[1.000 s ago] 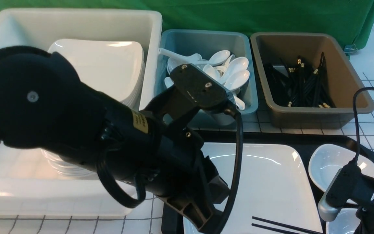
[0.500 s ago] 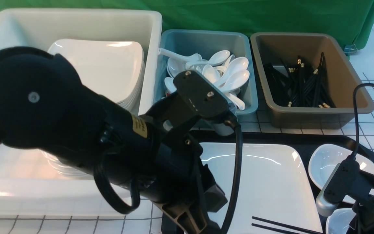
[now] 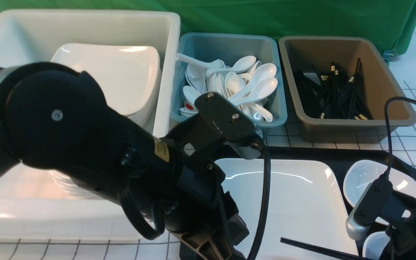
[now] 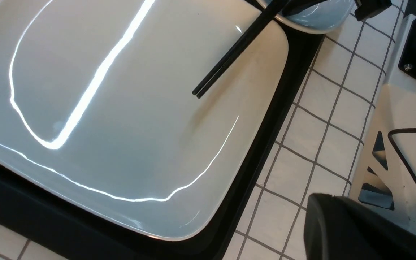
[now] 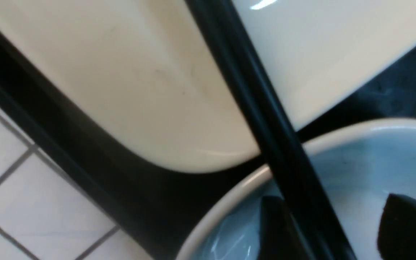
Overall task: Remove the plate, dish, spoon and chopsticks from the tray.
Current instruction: Use the right arm to grab a pair of chopsticks from the plate
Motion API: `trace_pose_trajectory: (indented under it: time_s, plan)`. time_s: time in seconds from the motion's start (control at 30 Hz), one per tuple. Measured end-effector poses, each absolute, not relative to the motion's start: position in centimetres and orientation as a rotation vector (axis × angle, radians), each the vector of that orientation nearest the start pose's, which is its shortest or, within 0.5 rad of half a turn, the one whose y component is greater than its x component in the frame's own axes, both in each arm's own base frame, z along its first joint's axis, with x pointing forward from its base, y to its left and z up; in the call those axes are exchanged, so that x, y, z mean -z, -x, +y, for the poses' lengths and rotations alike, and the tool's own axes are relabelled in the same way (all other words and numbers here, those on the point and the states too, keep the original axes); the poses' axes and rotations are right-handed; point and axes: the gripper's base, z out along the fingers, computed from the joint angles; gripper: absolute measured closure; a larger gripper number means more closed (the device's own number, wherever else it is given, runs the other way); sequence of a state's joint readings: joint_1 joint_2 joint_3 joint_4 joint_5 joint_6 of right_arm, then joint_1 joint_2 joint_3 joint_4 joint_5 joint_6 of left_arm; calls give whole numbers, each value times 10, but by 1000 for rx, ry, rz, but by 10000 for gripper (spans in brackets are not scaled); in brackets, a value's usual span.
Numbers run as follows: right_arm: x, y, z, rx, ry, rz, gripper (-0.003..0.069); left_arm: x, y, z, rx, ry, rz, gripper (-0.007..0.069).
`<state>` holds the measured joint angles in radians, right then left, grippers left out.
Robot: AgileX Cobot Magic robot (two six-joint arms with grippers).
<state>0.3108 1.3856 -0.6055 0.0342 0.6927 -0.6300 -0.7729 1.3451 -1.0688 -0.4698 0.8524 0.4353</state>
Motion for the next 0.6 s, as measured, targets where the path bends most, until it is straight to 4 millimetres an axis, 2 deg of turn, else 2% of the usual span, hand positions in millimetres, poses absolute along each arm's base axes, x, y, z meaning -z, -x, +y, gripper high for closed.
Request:
trace_pose_trajectory:
  time_s: [0.1,0.17,0.47,0.6]
  plan:
    - [-175,-199,66,9,1310,2648,461,-310,-173,-212,691,-1241,2305,627]
    - [-175,-199,66,9,1314,2645,523,-310,-173,-212,692,-1240,2306,627]
    - [-177,-199,66,8,1355,2644,533,-311,-176,-213,689,-1213,2284,627]
    - [-195,-202,68,9,1352,2616,533,-313,-178,-214,693,-1165,2279,627]
